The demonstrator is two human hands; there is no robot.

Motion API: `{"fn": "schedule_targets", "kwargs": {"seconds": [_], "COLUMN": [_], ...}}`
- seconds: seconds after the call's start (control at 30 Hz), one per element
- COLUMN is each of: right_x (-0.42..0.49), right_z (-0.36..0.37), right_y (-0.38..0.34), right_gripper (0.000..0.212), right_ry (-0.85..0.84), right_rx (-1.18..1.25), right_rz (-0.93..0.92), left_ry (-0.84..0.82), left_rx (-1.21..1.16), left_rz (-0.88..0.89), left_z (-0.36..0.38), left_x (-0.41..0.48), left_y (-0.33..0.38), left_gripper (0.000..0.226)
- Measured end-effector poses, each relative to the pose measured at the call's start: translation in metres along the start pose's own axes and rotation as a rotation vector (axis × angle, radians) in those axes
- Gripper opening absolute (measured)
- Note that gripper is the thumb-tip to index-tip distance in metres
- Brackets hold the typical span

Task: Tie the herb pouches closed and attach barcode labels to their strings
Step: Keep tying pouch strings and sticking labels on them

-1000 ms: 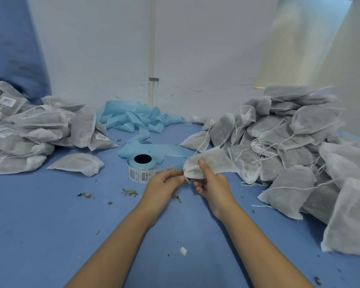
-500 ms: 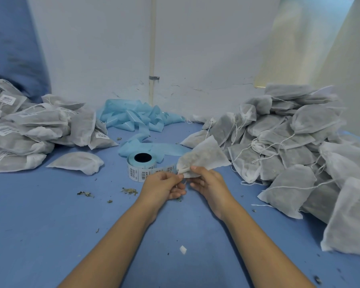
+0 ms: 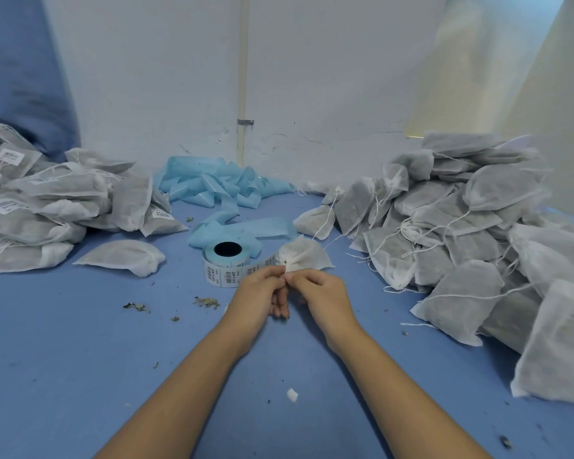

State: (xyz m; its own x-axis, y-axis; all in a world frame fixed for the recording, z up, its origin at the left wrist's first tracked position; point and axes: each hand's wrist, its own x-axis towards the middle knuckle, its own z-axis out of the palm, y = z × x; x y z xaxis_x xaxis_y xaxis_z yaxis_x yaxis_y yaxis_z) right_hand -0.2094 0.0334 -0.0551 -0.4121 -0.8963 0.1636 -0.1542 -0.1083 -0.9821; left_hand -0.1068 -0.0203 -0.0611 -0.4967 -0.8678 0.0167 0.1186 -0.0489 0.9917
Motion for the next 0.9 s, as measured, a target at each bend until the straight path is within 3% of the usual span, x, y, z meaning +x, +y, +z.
{"fn": "schedule_targets", "kwargs": {"seconds": [0.1,0.2,0.47,0.7,0.8,0.9], "right_x": [-0.003,0.001,0.015,0.016,0.015,0.013], "right_z": [-0.001,0.0,-0.002,-0.001,-0.007,-0.014], "right_y": [-0.007,-0.009,-0.009,-0.013,-0.015,-0.016], "right_gripper": [0.026,0.013,0.012,0.012,0.009,0.008], "right_ry": [-0.04,0.066,0.208,0.108,0.042,0.004], "right_rx": [0.125,0.13,0.263,0.531,0.673,0.735], "right_rz": [0.047,0.136,0.449,0.608,0.648,0.672], "left_ry": [-0.042,-0.072,-0.117,-0.156,-0.09,0.053], "left_rx": [0.038,0.014,-0.316,-0.398,-0.274,0.26], "left_rz": [0.006,-0.013,-0.151,-0.222,-0.206,-0.043], "left_z": [0.0,0.0,0.017,0.013,0.011,0.007], "left_x": [0.001,0.003,-0.004,-0.006,-0.005,-0.003], "left_y": [-0.002,-0.001,0.002,0.007,0.006,0.002], "left_gripper": [0.026,0.026,0.028,0.024,0.019,0.009]}}
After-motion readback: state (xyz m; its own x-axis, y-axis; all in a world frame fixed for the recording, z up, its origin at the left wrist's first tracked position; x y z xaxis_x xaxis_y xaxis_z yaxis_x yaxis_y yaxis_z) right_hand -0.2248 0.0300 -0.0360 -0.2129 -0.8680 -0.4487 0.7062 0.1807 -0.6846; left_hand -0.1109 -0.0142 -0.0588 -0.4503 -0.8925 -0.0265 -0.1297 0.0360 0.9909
